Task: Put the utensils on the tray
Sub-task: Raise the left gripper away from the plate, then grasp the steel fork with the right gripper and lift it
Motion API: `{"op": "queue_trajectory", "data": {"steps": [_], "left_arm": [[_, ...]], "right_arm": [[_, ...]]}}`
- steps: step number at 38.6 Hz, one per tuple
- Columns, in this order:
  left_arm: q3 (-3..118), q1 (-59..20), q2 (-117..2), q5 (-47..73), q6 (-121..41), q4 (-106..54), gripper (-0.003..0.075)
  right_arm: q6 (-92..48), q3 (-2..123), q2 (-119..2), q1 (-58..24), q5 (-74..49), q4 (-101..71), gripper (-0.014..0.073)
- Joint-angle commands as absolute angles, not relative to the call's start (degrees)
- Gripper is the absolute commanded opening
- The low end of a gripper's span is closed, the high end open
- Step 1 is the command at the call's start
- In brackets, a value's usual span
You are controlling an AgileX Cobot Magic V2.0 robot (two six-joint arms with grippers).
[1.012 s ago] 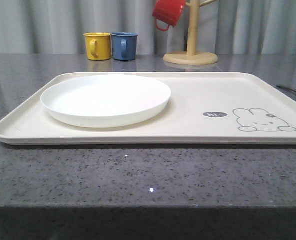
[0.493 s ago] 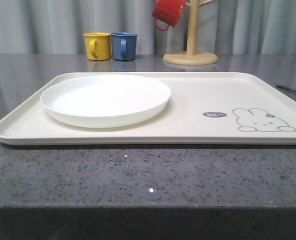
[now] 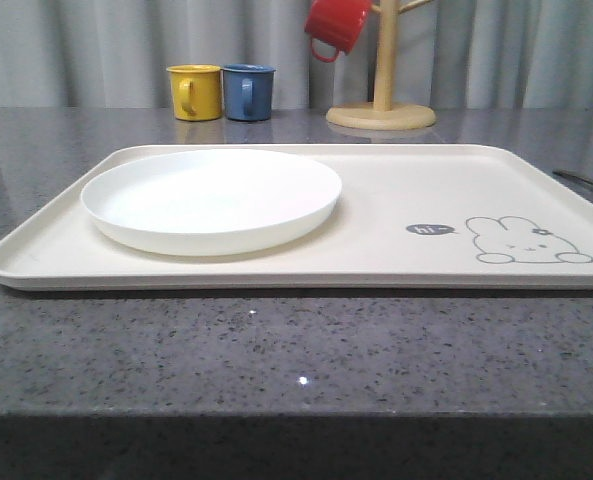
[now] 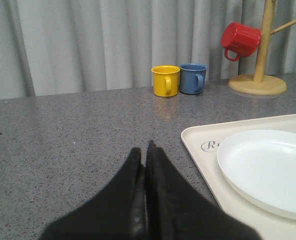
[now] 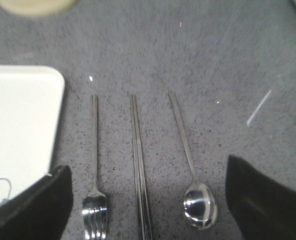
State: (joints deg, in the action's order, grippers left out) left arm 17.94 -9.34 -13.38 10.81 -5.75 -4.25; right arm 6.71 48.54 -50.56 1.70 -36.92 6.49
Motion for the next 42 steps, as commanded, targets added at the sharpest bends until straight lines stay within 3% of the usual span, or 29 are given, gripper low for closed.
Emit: {"op": "queue_trajectory", "data": {"steps": [1,12,42], "left_arm": [[19.50,-9.15,-13.80,5.82,-5.22,-4.83,-0.0018],[19.50,-9.15,-13.80,5.82,-5.22,-4.83,-0.0018],[19.50,-9.15,-13.80,5.82,-5.22,-4.83,-0.0018]], "right_arm": [[6.40,53.61,-56.39,2.06,-35.66,6.85,0.0611],[6.40,58.97,-68.28,-2.68,-37.36,6.73,0.0319],[-0.30,72.31,-91.52,-4.58,-51.64,1.83,0.0318]]}}
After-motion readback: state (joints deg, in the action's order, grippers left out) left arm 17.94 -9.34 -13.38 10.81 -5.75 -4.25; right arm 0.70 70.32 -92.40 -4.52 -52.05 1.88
